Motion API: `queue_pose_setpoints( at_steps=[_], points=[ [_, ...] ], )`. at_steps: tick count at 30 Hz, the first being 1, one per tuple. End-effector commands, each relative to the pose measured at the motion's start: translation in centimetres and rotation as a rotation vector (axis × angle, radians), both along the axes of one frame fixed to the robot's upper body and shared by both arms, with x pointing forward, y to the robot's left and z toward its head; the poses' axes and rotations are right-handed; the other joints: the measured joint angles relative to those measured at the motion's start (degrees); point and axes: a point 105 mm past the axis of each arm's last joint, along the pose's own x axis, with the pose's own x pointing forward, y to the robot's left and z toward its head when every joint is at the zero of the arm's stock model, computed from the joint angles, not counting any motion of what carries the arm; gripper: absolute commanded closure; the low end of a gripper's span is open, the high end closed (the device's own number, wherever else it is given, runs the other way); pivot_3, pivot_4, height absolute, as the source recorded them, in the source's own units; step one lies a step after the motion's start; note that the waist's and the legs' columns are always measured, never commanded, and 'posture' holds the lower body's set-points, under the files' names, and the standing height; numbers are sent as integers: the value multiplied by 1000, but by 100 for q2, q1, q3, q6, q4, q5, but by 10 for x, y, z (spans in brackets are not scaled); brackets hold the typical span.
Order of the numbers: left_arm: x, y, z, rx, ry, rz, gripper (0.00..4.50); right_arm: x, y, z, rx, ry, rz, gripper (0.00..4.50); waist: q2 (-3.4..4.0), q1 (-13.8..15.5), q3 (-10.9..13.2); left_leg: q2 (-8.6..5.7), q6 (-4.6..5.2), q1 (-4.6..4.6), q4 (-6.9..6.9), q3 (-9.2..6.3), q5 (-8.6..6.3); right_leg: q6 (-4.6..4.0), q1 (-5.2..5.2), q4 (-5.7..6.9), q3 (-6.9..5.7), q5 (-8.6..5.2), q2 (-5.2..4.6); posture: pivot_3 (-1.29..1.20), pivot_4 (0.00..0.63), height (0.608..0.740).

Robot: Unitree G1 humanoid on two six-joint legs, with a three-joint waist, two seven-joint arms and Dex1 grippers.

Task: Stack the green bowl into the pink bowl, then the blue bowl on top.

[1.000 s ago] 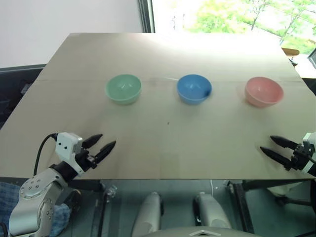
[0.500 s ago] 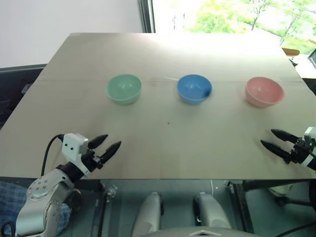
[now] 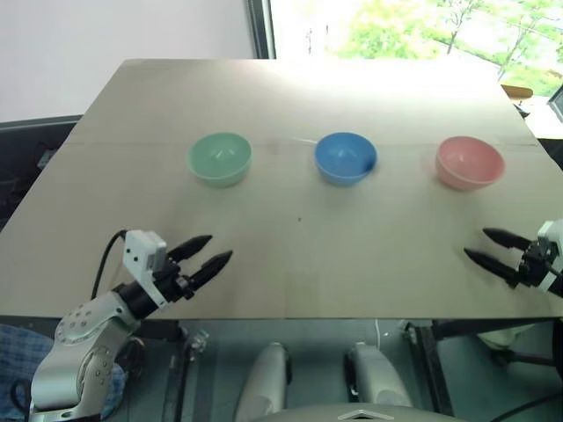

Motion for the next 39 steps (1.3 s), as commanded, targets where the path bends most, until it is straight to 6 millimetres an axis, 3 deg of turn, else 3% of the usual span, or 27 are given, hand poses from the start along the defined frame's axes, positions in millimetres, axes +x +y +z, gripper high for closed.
queue_pose_setpoints(
  at_steps=[1, 4, 12, 25, 29, 35, 39],
  points=[
    [-6, -25, 23, -33, -56, -156, 1308, 15, -10, 21, -97, -23, -53, 654, 0, -1, 0, 0, 0, 0, 0, 0, 0, 0, 0, 0, 0, 0, 1, 0, 150, 740],
    [-6, -38, 32, -48, -67, -233, 1308, 29, -14, 36, -238, -12, -67, 654, 1, 1, 0, 0, 0, -4, -1, 2, 0, 0, -3, -3, 2, 0, 0, 0, 150, 740],
    [-3, -55, 44, -83, -102, -313, 1308, 69, 4, 80, -467, -47, -3, 654, 4, -9, 2, 2, 0, -8, -1, 8, 0, 0, -9, -5, 7, 0, 1, 0, 150, 740],
    [-5, -62, 46, -108, -117, -337, 1308, 115, 18, 53, -696, 114, 4, 654, 5, -8, 5, 0, -1, -16, -2, 9, 0, -2, -18, -7, 8, 1, -1, 0, 150, 740],
    [-10, -62, 47, -125, -131, -329, 1308, 119, 19, 53, -715, 101, 7, 1708, 5, -7, 5, -1, -1, -18, -4, 9, 0, -2, -18, -9, 8, 1, -2, 0, 150, 740],
    [-14, -60, 46, -150, -128, -302, 1308, 119, 19, 53, -724, 100, 17, 4324, 5, -5, 5, -2, 0, -17, -3, 8, 0, -3, -17, -5, 7, 1, -3, 0, 150, 740],
    [-13, -56, 47, -175, -126, -290, 1308, 119, 20, 54, -726, 94, 24, 4475, 5, -7, 5, -2, 0, -15, -2, 8, 0, -3, -17, -3, 7, 1, -3, 0, 150, 740]
  ],
)
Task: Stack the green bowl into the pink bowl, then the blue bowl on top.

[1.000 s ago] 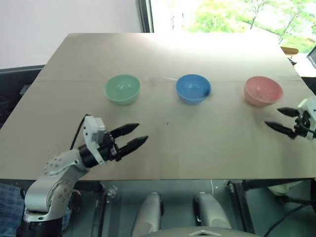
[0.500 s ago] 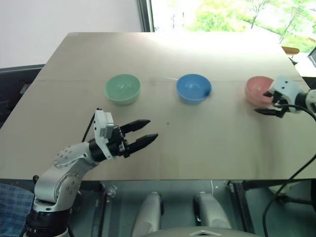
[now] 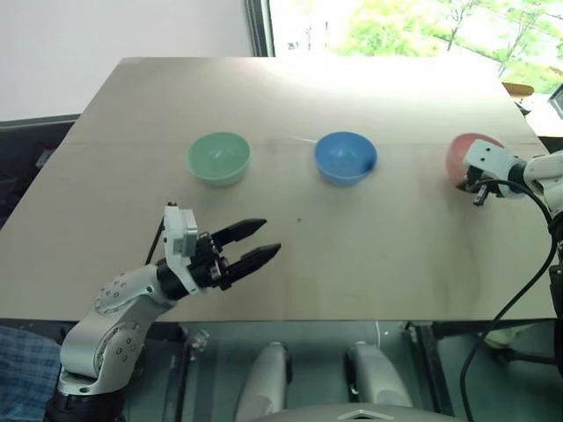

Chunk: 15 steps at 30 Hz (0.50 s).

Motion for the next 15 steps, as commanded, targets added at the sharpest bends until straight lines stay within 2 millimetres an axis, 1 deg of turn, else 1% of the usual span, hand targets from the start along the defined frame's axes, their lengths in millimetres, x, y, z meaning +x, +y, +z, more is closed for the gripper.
queue_pose_setpoints(
  at_steps=[1, 5, 7, 10, 12, 13, 15],
  points=[
    [-3, 3, 12, -11, -53, -1, 1308, 4, 3, 17, -4, -55, 23, 4475, 0, -3, 0, 0, 0, 0, 0, 0, 0, 0, 0, 0, 0, 0, 0, 0, 150, 740],
    [-4, 7, 10, 10, -48, -5, 1308, 1, 11, 16, -28, -24, 87, 4475, 0, -7, 0, 0, 0, 0, 0, 1, 0, 0, 0, -1, 1, 0, 0, 0, 150, 740],
    [-3, 9, 8, 27, -48, -1, 1308, -3, 26, 20, -67, -23, 197, 4475, 1, -13, 1, 0, 0, 0, 0, 1, 0, 0, -1, -1, 1, 0, 0, 0, 150, 740],
    [-2, 15, 6, 25, -44, 18, 1308, -15, 58, 30, -77, -34, 355, 4475, 4, -7, 2, 2, 0, 1, -2, -1, 0, 0, -1, 0, 0, 0, 1, 0, 150, 740],
    [0, 18, 4, 32, -43, 33, 1308, -26, 74, 31, -81, -27, 411, 4475, 5, -3, 3, 3, 0, 0, -3, -4, 0, 0, -1, 0, -2, 0, 1, 0, 150, 740],
    [0, 18, 3, 39, -44, 33, 1308, -39, 92, 29, -103, -2, 466, 4475, 5, 7, 3, 3, 0, -2, -3, -7, 0, 0, -1, 0, -5, 0, 1, 0, 150, 740],
    [1, 18, 1, 48, -45, 26, 1308, -64, 118, 24, -122, 39, 543, 4475, 6, 41, 3, 2, 0, -6, -2, -17, 0, 0, 0, -2, -13, 0, 0, 0, 150, 740]
  ],
)
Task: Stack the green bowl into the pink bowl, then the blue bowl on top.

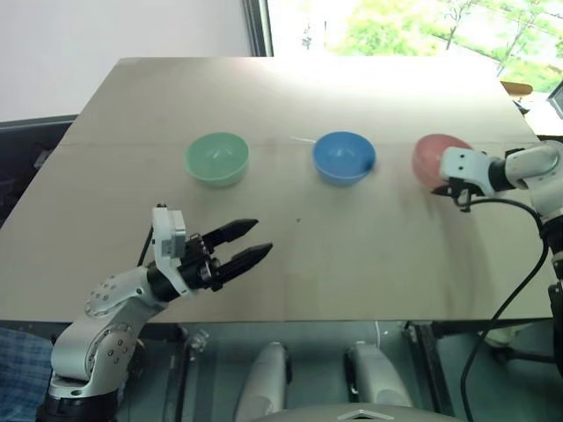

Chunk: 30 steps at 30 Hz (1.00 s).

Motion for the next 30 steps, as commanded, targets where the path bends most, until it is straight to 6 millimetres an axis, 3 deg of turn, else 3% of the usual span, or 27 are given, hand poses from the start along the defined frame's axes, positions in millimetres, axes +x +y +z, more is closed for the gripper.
queue_pose_setpoints(
  at_steps=[1, 6, 9, 17, 21, 28, 30],
  points=[
    [0, 3, 5, 19, -40, -2, 1308, -42, 52, 12, -19, 13, 157, 4475, 1, 16, 0, 0, 0, -5, 0, -8, 0, 0, -1, 0, -7, 0, 0, 0, 150, 740],
    [3, 3, 4, 29, -44, -16, 1308, -80, 114, 12, -10, -29, 338, 4475, 0, 15, 0, -4, 0, -6, 4, -20, 0, 0, 2, 3, -22, 0, -3, 0, 150, 740],
    [5, 2, 4, 31, -45, -22, 1308, -87, 142, 10, 4, -65, 404, 4475, -2, 13, -1, -5, -1, -3, 6, -20, 0, 0, 7, 2, -23, 0, -3, 0, 150, 740],
    [5, 2, 4, 34, -46, -22, 1308, -86, 170, 1, 26, -92, 412, 4475, -4, 17, -2, -7, -2, -8, 7, -32, 1, 0, 4, 2, -33, 0, -6, 0, 150, 740],
    [4, 3, 4, 34, -43, -18, 1308, -84, 172, 5, 42, -100, 393, 3218, -4, 6, -2, -9, -2, -8, 7, -33, 1, 0, 4, 3, -35, 0, -7, 0, 150, 740],
    [5, 2, 4, 32, -46, -19, 1308, -85, 166, 16, 86, -48, 357, 606, -4, -4, -2, -9, -2, -7, 6, -35, 1, 0, 5, 5, -37, 0, -7, 0, 150, 740],
    [5, 2, 4, 31, -47, -21, 1308, -88, 163, 21, 127, -14, 344, 78, -4, -1, -2, -8, -2, -7, 6, -35, 1, 0, 5, 4, -37, 0, -7, 0, 150, 740]
  ],
)
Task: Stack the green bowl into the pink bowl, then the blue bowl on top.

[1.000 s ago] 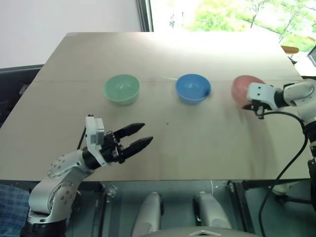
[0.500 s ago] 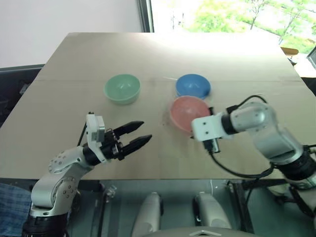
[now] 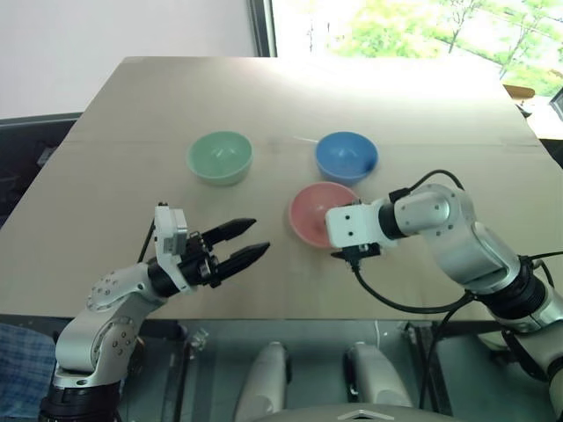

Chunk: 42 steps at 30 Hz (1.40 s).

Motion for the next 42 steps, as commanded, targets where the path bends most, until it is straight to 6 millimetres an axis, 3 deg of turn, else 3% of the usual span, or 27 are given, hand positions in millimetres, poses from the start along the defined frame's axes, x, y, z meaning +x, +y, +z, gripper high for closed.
queue_pose_setpoints(
  at_steps=[1, 8, 10, 13, 17, 21, 29, 37, 42],
  points=[
    [-1, 0, 9, 9, -50, -4, 1308, -9, -1, 27, 112, 40, -8, 78, 0, 3, 0, 0, 0, -1, 0, 0, 0, 0, 0, 0, 0, 0, 0, 0, 150, 740],
    [13, 5, 6, 28, -15, 50, 1308, -1, -26, 49, 357, 296, -222, 78, 0, 18, 0, -1, 1, -1, 0, -2, 0, 0, 2, 0, -3, 0, 0, 0, 150, 740],
    [26, 8, 6, 59, -8, 94, 1308, 3, -33, 71, 531, 358, -232, 78, 0, 14, 0, -1, 1, 1, 0, -4, 0, 0, 4, 1, -5, 0, 1, 0, 150, 740],
    [42, 11, 13, 97, -27, 138, 1308, 6, -58, 105, 773, 352, -194, 78, -1, 24, 1, -1, 1, -1, 1, -5, 0, 0, 3, 6, -5, 0, 4, 0, 150, 740],
    [61, 16, 15, 217, -64, 177, 1308, 9, -94, 125, 961, 267, -210, 78, -2, 29, 0, -4, 2, -6, -1, -1, -1, 0, 3, -5, -3, 0, 2, 0, 150, 740],
    [86, 23, 27, 281, -106, 240, 1308, 3, -116, 123, 997, 228, -233, 78, -1, 19, 0, -3, 2, -10, -8, 1, 0, 0, -4, -6, -3, 0, 2, 0, 150, 740],
    [121, 25, 48, 519, -227, 295, 1308, -2, -121, 110, 980, 207, -271, 78, -2, -9, 2, 0, 2, -6, -8, 12, 0, 1, -7, 0, 9, 0, 6, 0, 150, 740],
    [146, 47, 50, 669, -249, 398, 1308, 0, -122, 103, 952, 188, -296, 78, -6, -13, 4, -4, 1, -24, 2, -1, 0, 1, -12, -3, -5, 0, 4, 0, 150, 740],
    [154, 53, 36, 727, -211, 388, 1308, 3, -122, 103, 949, 175, -296, 78, -6, -15, 4, -3, 1, -43, 8, -6, 0, 2, -28, 0, -10, 0, 5, 0, 150, 740]
  ],
)
